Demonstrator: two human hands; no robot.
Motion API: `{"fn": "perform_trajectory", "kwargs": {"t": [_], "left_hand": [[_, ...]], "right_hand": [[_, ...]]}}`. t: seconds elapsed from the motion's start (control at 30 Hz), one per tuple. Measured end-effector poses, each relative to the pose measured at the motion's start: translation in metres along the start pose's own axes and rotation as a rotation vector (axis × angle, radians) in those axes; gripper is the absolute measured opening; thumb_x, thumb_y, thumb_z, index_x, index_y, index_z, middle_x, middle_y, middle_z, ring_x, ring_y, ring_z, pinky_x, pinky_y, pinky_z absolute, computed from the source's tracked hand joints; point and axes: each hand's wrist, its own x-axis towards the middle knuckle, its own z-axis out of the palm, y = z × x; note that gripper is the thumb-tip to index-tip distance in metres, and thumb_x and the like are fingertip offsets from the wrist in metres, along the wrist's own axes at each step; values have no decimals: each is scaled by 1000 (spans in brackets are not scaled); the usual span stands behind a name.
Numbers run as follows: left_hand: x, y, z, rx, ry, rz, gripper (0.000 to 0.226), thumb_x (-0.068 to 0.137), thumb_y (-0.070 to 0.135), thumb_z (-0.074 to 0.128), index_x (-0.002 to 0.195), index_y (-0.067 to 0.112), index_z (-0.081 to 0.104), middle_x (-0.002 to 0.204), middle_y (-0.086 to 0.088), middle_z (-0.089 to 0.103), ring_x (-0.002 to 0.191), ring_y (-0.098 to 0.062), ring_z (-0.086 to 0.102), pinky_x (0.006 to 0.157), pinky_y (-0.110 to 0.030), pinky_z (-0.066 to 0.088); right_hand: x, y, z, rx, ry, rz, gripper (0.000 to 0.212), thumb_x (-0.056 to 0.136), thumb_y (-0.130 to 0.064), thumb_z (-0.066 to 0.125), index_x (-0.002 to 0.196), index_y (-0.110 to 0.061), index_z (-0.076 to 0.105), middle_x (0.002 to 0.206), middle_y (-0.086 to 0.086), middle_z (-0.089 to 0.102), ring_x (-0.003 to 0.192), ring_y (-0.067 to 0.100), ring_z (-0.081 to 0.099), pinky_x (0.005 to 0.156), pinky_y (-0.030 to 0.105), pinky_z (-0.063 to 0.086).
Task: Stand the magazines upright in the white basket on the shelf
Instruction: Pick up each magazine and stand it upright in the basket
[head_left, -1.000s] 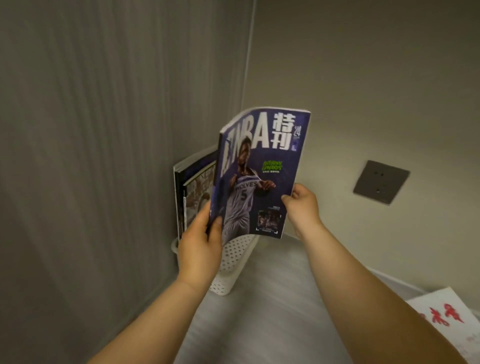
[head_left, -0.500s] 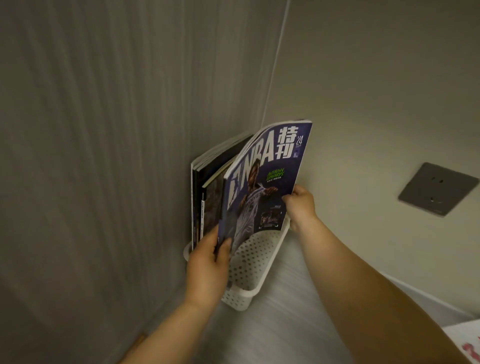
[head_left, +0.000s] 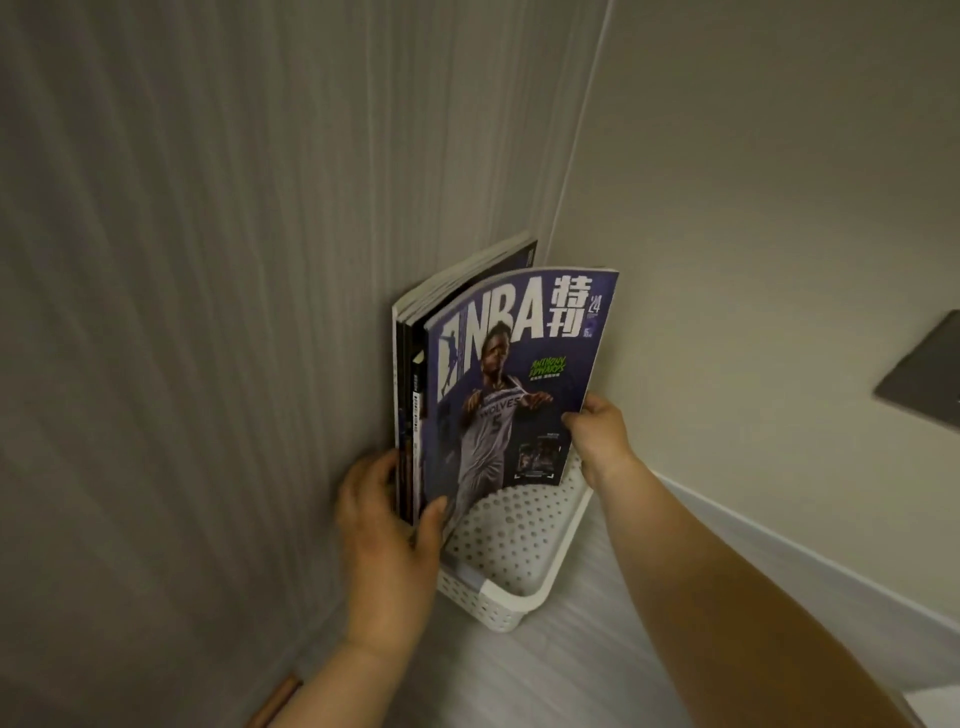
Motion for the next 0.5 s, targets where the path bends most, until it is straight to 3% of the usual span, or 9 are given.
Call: {"fn": "perform_trajectory", "kwargs": {"t": [0.1,0.17,0.23,0.3,0.4,0.5], "left_hand": [[-1,-3,3,-73,-61,-33,64,75,0,65,131,6,36,132,-9,44,118,-10,37,102,-23,28],[-1,-6,5,-96,-88,-51,65,77,1,62,135,10,33,137,-7,43,123,-14,39,106,-28,30],[1,-10,5,-102,-91,-70,61,79,2,60,134,11,36,135,-6,48,122,-16,44,104,-31,34],[4,-14,5,-102,-112,-98,53,81,3,58,130,11,41,130,-7,53,119,-20,50,102,-34,39],[9,-19,6,-60,-131,-73,43,82,5,56,125,9,47,122,-9,60,112,-23,56,95,-30,42],[12,-21,7,-24,-139,-53,41,83,6,55,123,9,48,120,-10,61,110,-24,57,92,-30,43]], "right_hand": [[6,2,7,-56,-17,-8,41,83,12,40,117,-6,53,114,19,62,88,27,59,83,36,51],[5,-1,15,-105,-39,-29,49,83,9,42,125,-15,45,121,15,59,99,29,58,93,45,49],[0,-5,27,-129,-71,-103,56,83,5,47,133,-18,36,124,11,55,108,29,54,99,45,44],[-5,-7,40,-149,-108,-158,58,83,1,53,135,-16,33,120,9,54,111,26,51,101,37,41],[-13,-3,60,-101,-225,-123,52,87,3,46,135,-12,32,131,16,50,118,30,48,102,37,39],[-17,-2,67,-55,-238,-122,43,88,3,40,129,-10,38,127,17,52,106,22,51,92,30,41]]}}
